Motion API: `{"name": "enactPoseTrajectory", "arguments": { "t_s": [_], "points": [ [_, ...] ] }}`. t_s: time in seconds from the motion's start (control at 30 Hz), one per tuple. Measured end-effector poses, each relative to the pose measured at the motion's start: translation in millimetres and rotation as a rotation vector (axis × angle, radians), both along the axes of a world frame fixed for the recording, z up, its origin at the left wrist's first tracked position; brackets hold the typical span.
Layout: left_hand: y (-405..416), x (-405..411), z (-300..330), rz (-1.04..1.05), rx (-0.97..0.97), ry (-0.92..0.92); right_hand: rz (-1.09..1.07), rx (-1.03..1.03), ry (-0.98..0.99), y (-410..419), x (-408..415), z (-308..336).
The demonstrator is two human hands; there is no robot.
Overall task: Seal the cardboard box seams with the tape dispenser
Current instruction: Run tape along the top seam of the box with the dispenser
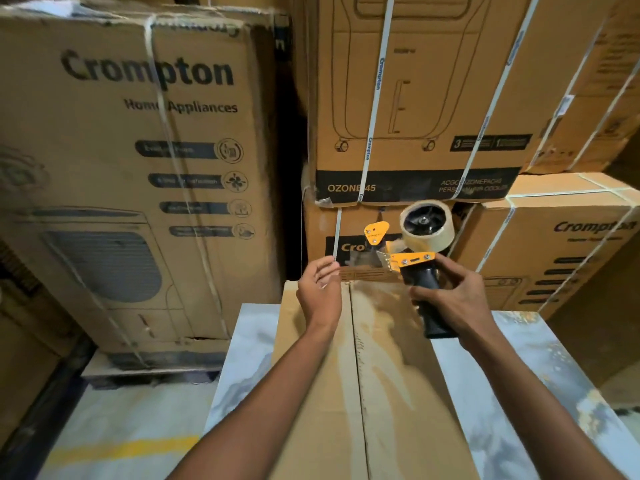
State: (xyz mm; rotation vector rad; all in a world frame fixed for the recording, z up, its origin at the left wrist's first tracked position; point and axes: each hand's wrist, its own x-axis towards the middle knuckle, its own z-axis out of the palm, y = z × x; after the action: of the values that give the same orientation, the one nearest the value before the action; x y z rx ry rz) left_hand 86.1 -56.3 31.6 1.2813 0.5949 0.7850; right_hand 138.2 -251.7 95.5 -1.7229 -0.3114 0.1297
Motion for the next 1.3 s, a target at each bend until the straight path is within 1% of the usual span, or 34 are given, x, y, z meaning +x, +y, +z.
{"name": "enactPoseTrajectory", "arguments": {
  "t_s": [0.13,0.17,0.23,0.3,0.37,0.5,0.63,0.77,0.87,0.93,1.07,1.2,1.3],
  "points": [
    [35.8,17.7,0.7,-0.039,0.071,0.078,-0.056,-0.137,-0.084,25.6,16.0,0.8],
    [43.6,21.5,2.4,-0.088,0.095,0.110,-0.060,-0.165,-0.092,31.0,20.3,-1.5],
    [55.8,27.0,9.8,-0.257,0.153,0.183,-0.057,-0.220,-0.109,40.1,25.8,-5.2],
    [65.7,33.7,15.6,-0.438,0.216,0.247,-0.073,-0.285,-0.147,48.9,27.8,-8.9],
    [73.1,42.2,16.6,-0.563,0.267,0.293,-0.090,-0.338,-0.208,58.0,26.7,-10.5],
    [81.4,55.7,12.6,-0.677,0.370,0.385,-0.079,-0.416,-0.343,72.3,21.0,-17.1],
    [88.1,65.8,6.3,-0.813,0.363,0.494,-0.077,-0.462,-0.452,81.1,21.5,-35.2],
    [91.7,74.2,-5.7,-0.821,0.360,0.527,-0.044,-0.536,-0.506,87.4,17.6,-49.6],
    [98.0,81.4,-25.5,-0.799,0.346,0.556,-0.043,-0.540,-0.541,91.1,10.4,-54.7],
    [98.8,80.8,-28.1,-0.790,0.359,0.567,-0.048,-0.533,-0.542,92.9,7.5,-56.9],
    [95.5,70.8,-21.4,-0.809,0.398,0.518,-0.033,-0.533,-0.530,94.1,-1.8,-59.2],
    [96.7,71.1,-19.6,-0.816,0.381,0.466,-0.049,-0.518,-0.538,97.5,-8.3,-55.8],
    [100.0,74.2,-22.1,-0.817,0.405,0.503,-0.057,-0.547,-0.542,96.6,-12.6,-53.4]
  ]
}}
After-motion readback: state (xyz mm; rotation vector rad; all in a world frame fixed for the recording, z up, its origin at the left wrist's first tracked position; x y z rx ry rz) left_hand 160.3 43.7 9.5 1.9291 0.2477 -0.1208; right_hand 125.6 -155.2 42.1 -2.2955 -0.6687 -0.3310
